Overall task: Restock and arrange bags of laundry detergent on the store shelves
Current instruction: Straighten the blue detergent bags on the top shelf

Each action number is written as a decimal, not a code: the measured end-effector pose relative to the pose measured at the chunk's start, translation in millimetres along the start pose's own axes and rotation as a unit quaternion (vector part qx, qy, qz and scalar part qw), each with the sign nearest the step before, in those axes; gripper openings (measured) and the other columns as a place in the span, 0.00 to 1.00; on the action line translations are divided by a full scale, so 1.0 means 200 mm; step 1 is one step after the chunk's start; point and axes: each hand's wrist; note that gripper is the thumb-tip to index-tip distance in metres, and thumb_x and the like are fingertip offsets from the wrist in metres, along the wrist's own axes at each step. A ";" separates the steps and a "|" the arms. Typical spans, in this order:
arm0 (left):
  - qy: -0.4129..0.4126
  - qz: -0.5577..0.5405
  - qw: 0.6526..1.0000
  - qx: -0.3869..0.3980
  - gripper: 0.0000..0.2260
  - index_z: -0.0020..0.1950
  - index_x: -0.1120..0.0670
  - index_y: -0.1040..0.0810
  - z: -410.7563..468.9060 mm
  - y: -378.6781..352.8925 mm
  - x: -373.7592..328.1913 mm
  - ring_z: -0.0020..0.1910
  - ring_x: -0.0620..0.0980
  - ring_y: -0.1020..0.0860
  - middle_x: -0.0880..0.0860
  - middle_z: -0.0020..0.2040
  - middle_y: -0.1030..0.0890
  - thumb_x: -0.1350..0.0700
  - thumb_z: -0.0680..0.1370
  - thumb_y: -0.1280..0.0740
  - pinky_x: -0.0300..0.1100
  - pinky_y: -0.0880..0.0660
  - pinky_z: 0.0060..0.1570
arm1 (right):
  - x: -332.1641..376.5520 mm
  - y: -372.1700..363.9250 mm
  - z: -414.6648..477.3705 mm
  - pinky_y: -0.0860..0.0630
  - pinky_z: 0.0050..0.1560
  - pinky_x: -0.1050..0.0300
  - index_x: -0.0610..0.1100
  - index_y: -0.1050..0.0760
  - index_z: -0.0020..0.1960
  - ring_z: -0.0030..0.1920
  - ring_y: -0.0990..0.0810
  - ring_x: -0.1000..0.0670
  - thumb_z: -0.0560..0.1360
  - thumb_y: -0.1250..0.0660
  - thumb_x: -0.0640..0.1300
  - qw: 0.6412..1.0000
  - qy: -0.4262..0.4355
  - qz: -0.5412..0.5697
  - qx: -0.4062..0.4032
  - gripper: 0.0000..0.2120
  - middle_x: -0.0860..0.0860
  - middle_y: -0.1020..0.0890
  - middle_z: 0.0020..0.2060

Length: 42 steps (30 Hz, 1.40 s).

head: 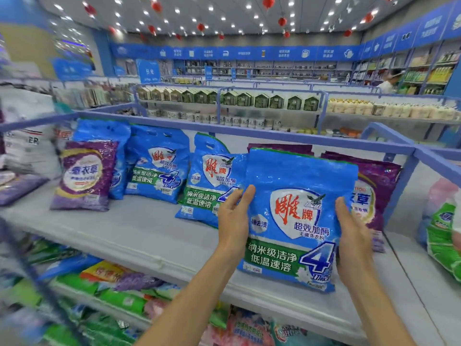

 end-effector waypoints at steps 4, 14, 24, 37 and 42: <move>0.098 0.086 0.986 0.100 0.07 0.46 0.43 0.20 -0.01 0.03 0.02 0.47 0.39 0.20 0.41 0.48 0.17 0.42 0.79 0.31 0.44 0.26 0.58 | -0.07 -0.03 -0.08 0.19 0.47 0.49 0.49 0.16 0.52 0.43 0.12 0.46 0.75 0.27 0.53 0.998 -0.021 -0.063 0.005 0.10 0.49 0.11 0.46; 0.081 0.023 0.995 0.050 0.08 0.48 0.52 0.13 0.20 0.41 -0.14 0.50 0.51 0.14 0.52 0.48 0.12 0.48 0.79 0.28 0.46 0.18 0.53 | -0.10 -0.55 -0.11 0.20 0.57 0.35 0.47 0.14 0.53 0.50 0.13 0.38 0.71 0.24 0.48 0.999 -0.037 0.015 -0.004 0.11 0.45 0.12 0.50; 0.063 0.033 0.997 0.030 0.04 0.50 0.50 0.14 0.66 1.25 -0.46 0.45 0.48 0.13 0.50 0.46 0.12 0.53 0.79 0.29 0.43 0.18 0.43 | -0.40 -1.49 -0.13 0.17 0.34 0.52 0.43 0.17 0.52 0.39 0.12 0.46 0.77 0.28 0.40 0.997 -0.071 0.028 0.018 0.05 0.46 0.11 0.42; -0.014 0.125 0.989 -0.082 0.14 0.41 0.58 0.25 1.26 1.49 -0.51 0.32 0.48 0.27 0.52 0.34 0.25 0.53 0.84 0.36 0.41 0.23 0.33 | -0.63 -2.07 0.20 0.21 0.51 0.41 0.38 0.19 0.55 0.53 0.17 0.34 0.77 0.28 0.58 0.987 -0.114 -0.114 -0.018 0.22 0.32 0.20 0.57; -0.077 0.183 0.968 -0.155 0.19 0.38 0.57 0.29 1.23 1.48 -0.41 0.30 0.47 0.30 0.50 0.32 0.26 0.48 0.85 0.39 0.42 0.32 0.33 | -0.73 -2.06 0.20 0.17 0.52 0.47 0.46 0.16 0.52 0.50 0.13 0.45 0.78 0.29 0.57 0.986 -0.118 -0.116 -0.009 0.15 0.47 0.12 0.48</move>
Point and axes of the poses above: each hand's wrist, its own z-axis towards the middle knuckle, its own y-axis out of the back of the hand, x = y × z
